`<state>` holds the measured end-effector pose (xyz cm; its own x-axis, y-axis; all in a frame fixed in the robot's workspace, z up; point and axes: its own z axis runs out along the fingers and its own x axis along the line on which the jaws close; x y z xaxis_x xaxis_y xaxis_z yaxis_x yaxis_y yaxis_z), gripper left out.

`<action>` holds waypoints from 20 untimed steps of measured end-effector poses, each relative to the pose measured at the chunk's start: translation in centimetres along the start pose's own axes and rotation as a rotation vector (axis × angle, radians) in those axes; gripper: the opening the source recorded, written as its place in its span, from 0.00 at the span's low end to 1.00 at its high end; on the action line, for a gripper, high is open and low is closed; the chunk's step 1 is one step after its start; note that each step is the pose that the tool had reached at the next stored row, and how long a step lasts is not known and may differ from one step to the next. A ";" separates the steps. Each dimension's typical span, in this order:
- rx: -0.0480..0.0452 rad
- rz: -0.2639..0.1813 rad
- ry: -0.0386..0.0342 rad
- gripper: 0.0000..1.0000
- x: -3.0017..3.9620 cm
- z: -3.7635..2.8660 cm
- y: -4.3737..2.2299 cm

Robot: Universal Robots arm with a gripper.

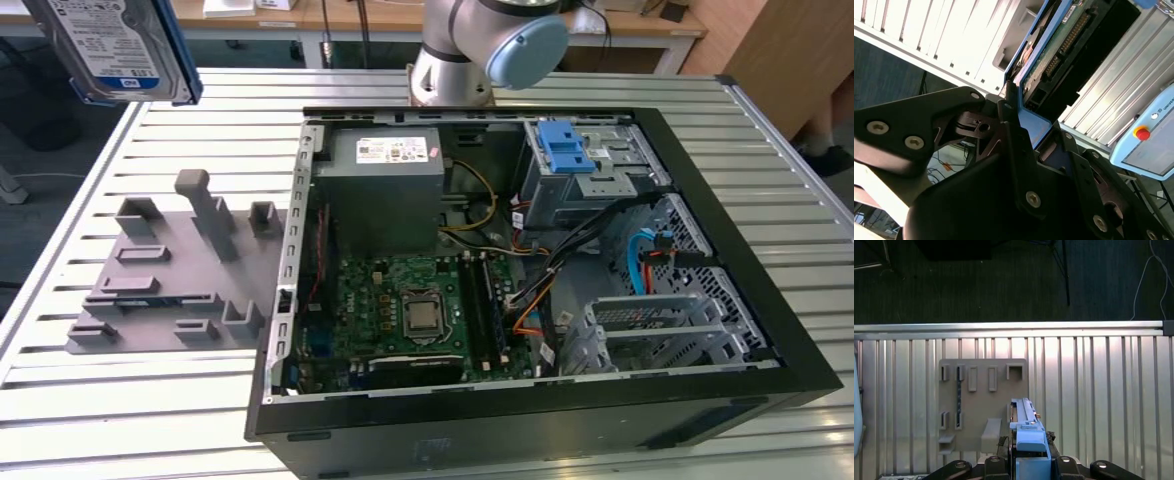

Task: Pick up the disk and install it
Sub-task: 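Pick up the disk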

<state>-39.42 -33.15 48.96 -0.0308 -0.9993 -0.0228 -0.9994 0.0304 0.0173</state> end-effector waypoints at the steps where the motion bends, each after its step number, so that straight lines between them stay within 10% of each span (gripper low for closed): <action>1: 0.0001 0.000 -0.0001 0.36 0.00 0.00 -0.05; 20: 0.0000 0.000 0.0000 0.36 -0.04 -0.02 -1.10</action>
<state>-38.32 -33.15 48.96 -0.0308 -0.9993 -0.0228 -0.9994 0.0304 0.0173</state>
